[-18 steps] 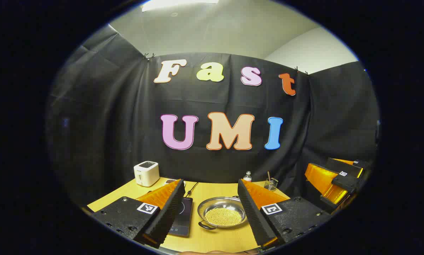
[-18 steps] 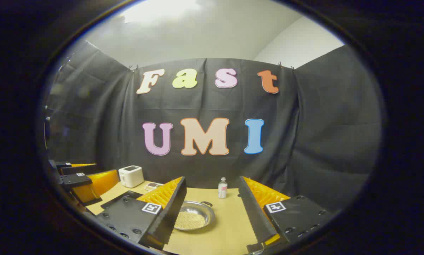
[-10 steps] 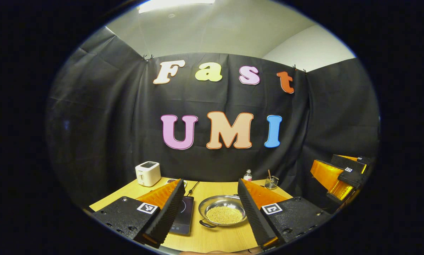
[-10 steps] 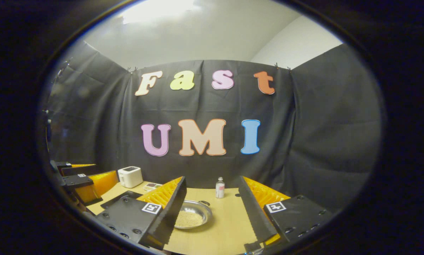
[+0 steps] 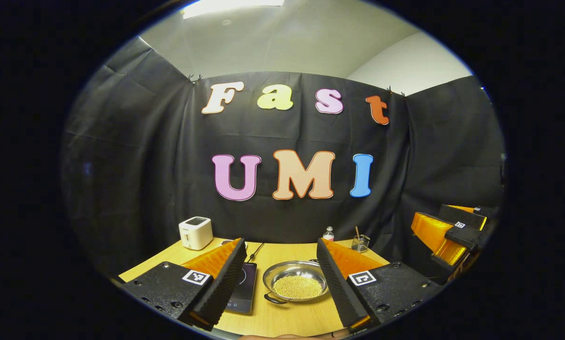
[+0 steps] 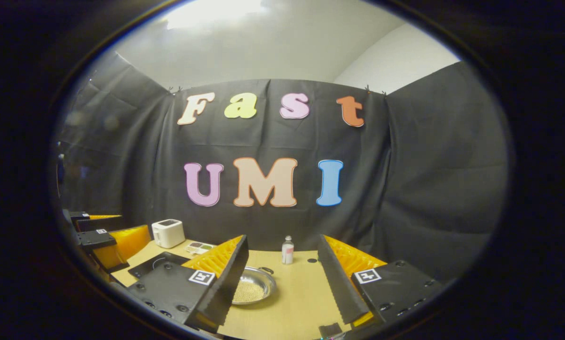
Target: First push the handle of the pot to place it horizontally, then grasp the pot with both hands and set it on the induction cooktop.
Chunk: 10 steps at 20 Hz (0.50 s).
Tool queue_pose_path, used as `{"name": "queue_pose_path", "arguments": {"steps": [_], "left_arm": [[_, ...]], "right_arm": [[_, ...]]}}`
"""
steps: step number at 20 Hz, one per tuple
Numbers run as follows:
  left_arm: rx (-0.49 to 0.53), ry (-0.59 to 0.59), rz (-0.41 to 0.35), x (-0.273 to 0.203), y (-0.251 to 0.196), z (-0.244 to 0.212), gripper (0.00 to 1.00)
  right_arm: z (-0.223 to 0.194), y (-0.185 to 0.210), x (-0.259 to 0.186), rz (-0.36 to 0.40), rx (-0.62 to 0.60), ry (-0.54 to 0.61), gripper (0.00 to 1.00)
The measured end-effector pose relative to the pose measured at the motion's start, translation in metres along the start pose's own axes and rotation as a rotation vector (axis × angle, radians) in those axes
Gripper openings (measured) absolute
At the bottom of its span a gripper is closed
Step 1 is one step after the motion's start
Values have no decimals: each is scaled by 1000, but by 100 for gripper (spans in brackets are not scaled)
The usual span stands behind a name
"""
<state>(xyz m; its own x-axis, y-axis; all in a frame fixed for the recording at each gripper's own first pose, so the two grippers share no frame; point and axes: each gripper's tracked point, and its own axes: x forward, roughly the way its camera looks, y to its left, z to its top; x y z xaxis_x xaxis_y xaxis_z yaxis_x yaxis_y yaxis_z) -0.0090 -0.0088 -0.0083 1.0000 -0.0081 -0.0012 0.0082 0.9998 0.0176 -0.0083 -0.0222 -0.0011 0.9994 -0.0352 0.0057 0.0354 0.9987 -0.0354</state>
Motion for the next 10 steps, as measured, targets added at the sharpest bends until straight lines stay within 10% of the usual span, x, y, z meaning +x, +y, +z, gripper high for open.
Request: {"name": "queue_pose_path", "arguments": {"steps": [10], "left_arm": [[-36, 91, 2, 26, 15, -44, 91]], "right_arm": [[-35, 22, 21, 27, -44, 54, 88]]}}
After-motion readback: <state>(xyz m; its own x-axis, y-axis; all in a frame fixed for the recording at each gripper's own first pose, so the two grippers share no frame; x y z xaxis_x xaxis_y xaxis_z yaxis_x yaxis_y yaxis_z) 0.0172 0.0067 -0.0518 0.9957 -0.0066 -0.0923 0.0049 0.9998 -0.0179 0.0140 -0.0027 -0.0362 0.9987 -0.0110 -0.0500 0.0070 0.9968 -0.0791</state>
